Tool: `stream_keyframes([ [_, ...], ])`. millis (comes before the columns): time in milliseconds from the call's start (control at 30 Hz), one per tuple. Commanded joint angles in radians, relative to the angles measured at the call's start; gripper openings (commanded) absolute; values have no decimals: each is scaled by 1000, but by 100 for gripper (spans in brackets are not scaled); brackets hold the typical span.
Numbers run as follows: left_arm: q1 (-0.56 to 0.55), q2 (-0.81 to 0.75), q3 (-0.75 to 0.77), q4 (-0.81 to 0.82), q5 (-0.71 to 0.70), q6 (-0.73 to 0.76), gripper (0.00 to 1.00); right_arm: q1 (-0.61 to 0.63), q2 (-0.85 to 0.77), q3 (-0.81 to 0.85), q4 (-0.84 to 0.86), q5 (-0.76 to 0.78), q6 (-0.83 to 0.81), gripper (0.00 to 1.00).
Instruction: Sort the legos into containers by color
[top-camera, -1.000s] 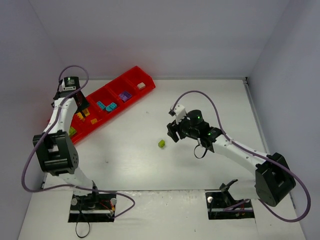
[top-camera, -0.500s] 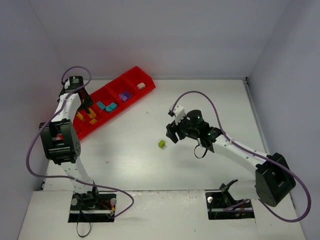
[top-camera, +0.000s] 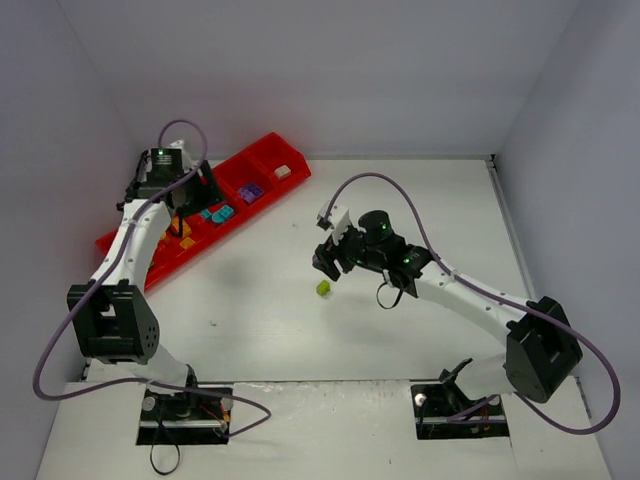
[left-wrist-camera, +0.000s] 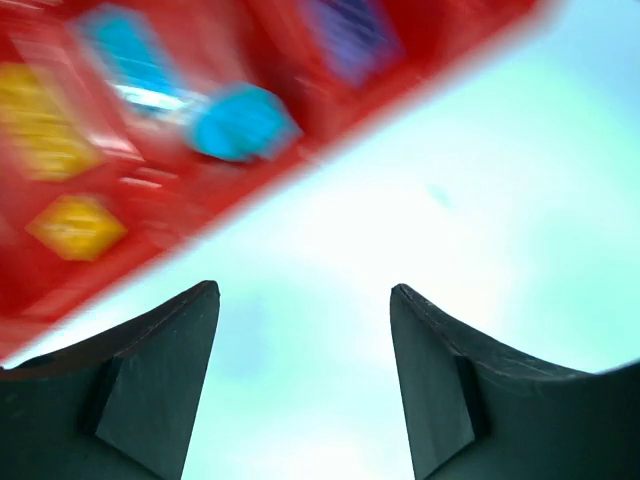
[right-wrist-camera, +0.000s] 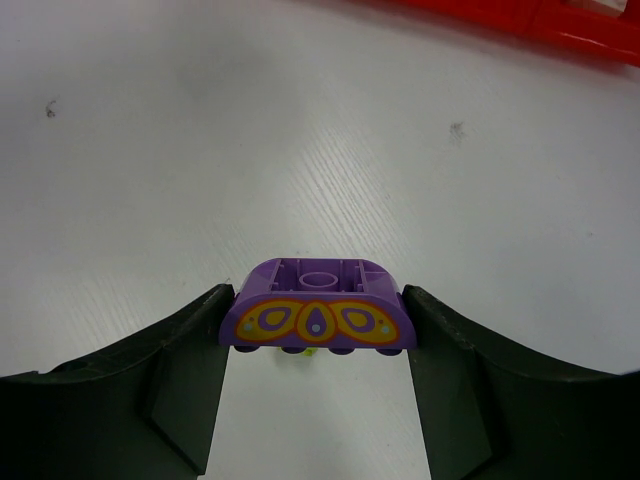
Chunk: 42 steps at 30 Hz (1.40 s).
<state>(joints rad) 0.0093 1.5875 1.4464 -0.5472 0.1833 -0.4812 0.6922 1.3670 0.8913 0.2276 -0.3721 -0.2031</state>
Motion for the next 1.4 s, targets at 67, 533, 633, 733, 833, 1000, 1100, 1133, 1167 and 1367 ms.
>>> stream_keyframes([
  [67,-133,-90,-38,61,404,-10,63,21,41,103,75,-36,-51,5],
  [533,-169,-310,-73,-167,-85,-65,67,7,407,435,159,15,-18,4],
  [633,-106,-377,-135,-201,-126,-108,67,4,544,610,170,9,-28,4],
  [733,-95,-451,-199,-209,-162,-122,67,3,671,780,145,1,-44,4],
  [833,-95,-500,-247,-235,-160,-123,68,-2,786,929,145,-2,-50,4],
  [1000,-95,-578,-313,-252,-137,-126,67,-13,981,1147,147,4,-52,8],
  [1100,-95,-613,-313,-273,-130,-126,67,-16,1078,1276,162,19,-45,13],
  [1133,-95,-630,-342,-278,-120,-128,68,-16,1099,1304,176,27,-45,13],
  [1167,-95,-638,-345,-281,-119,-137,68,-14,1116,1345,190,33,-45,14],
  [1367,-95,-684,-379,-306,-102,-158,67,-13,1233,1382,378,44,-38,23],
])
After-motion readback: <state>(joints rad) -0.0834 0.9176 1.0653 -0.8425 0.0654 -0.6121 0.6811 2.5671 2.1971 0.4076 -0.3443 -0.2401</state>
